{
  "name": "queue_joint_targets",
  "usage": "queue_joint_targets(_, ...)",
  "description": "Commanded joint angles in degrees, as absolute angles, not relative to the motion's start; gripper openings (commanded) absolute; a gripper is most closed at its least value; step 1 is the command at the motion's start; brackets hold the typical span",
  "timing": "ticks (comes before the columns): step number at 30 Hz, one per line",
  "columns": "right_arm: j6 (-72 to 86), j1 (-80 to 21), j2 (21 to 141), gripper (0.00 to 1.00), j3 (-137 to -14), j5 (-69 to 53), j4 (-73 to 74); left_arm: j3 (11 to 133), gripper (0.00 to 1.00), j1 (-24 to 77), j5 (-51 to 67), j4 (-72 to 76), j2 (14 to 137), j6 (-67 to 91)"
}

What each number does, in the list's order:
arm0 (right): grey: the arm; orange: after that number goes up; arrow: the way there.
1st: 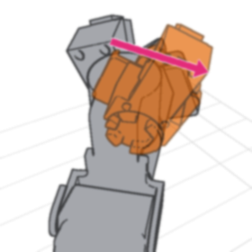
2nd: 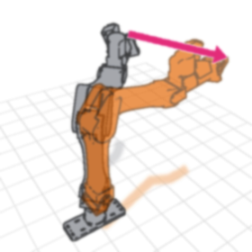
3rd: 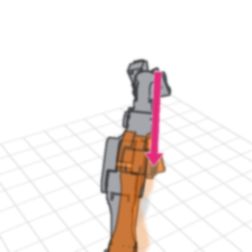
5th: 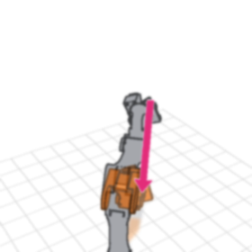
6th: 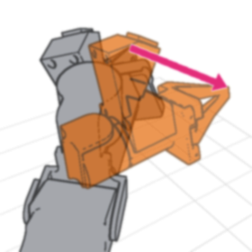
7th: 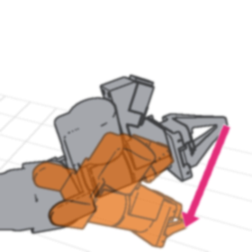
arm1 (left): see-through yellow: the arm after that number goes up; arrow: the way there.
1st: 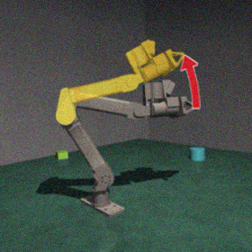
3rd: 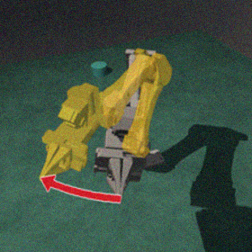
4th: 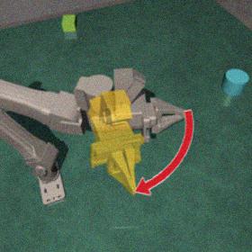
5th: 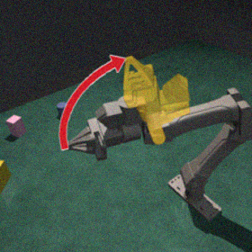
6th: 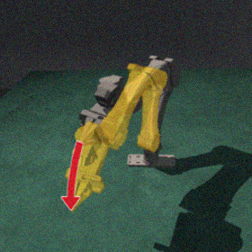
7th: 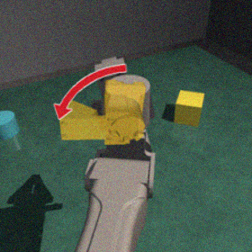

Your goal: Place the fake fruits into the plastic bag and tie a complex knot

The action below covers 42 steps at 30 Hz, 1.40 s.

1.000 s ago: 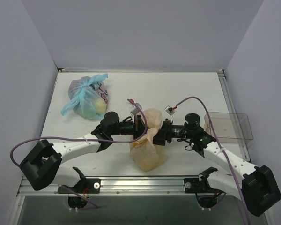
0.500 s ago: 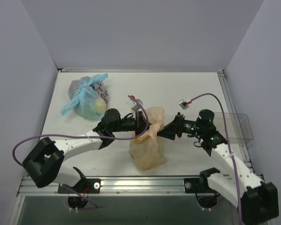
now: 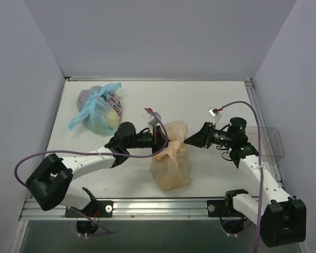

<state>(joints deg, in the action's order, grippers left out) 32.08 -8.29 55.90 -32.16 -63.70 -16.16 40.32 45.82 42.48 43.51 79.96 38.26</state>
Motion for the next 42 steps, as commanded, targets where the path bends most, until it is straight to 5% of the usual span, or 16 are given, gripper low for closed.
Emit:
queue_joint_targets(1, 35.5, -9.31, 55.99, 0.33, -31.56, -65.91, -24.6, 40.34, 0.0, 45.09, 42.89, 45.7, 80.33, 36.74)
queue_joint_targets(5, 34.46, -12.21, 52.49, 0.49, -29.27, -67.67, -24.61, 40.43, 0.0, 45.0, 42.8, 45.53, 80.95, 36.12)
queue_joint_targets(10, 29.63, -17.65, 50.62, 0.56, -27.69, -66.27, -20.31, 41.04, 0.0, 45.09, 43.16, 46.4, 82.26, 36.74)
queue_joint_targets(14, 28.74, -19.6, 53.69, 0.75, -27.77, -63.46, -23.01, 42.19, 0.0, 45.7, 43.68, 48.07, 83.05, 37.88)
queue_joint_targets(36, 41.39, -27.33, 64.16, 0.77, -37.44, -56.79, -46.49, 43.33, 0.0, 48.96, 46.85, 50.54, 84.81, 35.25)
queue_joint_targets(42, 36.49, -24.27, 61.44, 0.81, -33.84, -59.93, -39.75, 42.01, 0.0, 47.37, 46.58, 48.43, 84.29, 33.66)
